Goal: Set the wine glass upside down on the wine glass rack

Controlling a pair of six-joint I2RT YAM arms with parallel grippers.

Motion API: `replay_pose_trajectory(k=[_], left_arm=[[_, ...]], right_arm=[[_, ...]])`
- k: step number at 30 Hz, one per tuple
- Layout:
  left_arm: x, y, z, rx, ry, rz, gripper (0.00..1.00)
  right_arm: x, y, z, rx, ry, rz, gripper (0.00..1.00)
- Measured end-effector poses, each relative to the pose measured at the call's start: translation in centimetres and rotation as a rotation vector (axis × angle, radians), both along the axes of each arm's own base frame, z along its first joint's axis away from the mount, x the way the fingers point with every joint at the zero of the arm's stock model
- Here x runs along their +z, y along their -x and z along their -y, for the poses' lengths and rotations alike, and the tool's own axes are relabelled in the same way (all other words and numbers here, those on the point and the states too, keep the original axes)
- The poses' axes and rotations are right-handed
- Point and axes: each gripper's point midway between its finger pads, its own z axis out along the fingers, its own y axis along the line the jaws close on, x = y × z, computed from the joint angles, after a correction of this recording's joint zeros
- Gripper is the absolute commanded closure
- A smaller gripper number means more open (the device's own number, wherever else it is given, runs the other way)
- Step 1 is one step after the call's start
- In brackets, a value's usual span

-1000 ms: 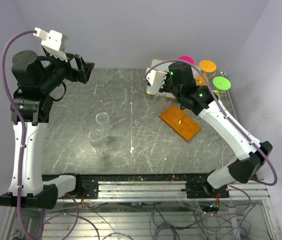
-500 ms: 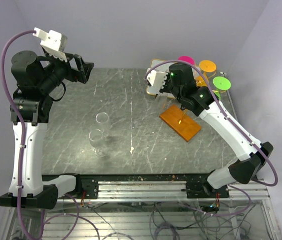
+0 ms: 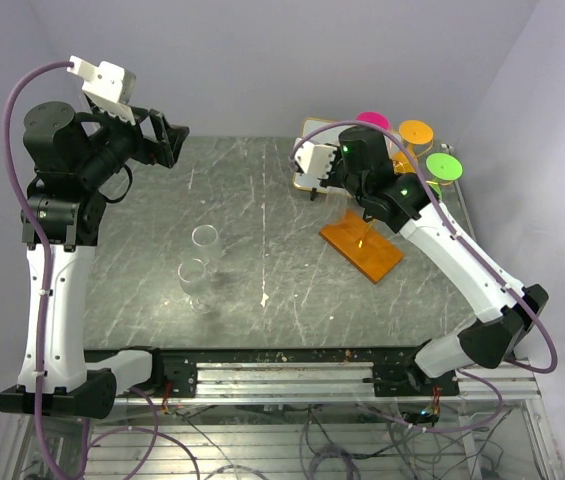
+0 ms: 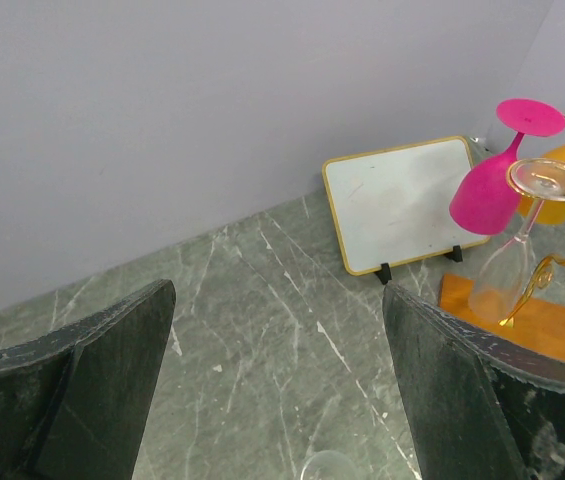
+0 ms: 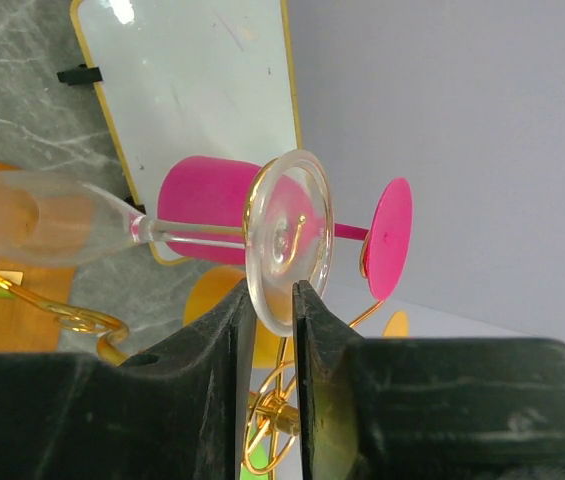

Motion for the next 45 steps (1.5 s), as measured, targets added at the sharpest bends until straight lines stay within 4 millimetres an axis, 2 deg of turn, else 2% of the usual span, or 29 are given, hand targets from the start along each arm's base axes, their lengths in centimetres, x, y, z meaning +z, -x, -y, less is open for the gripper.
replay_pose_trajectory(k=[16, 40, 45], left_arm=[[-1.2, -0.4, -0.1, 0.002, -0.019, -0.02, 0.04], [-1.7, -0.6, -0.3, 0.002, -0.056, -0.013, 0.04], [-2.2, -0.8, -0.3, 0.002, -0.06, -0.023, 0.04]], right_arm=[[0.9, 0.4, 0.0, 0.01, -0.027, 0.013, 0.57], [1.5, 0.4, 0.3, 0.007, -0.03, 0.022, 0.54], [1.5, 0.9, 0.3, 0.022, -0.037, 0.007, 0.54]])
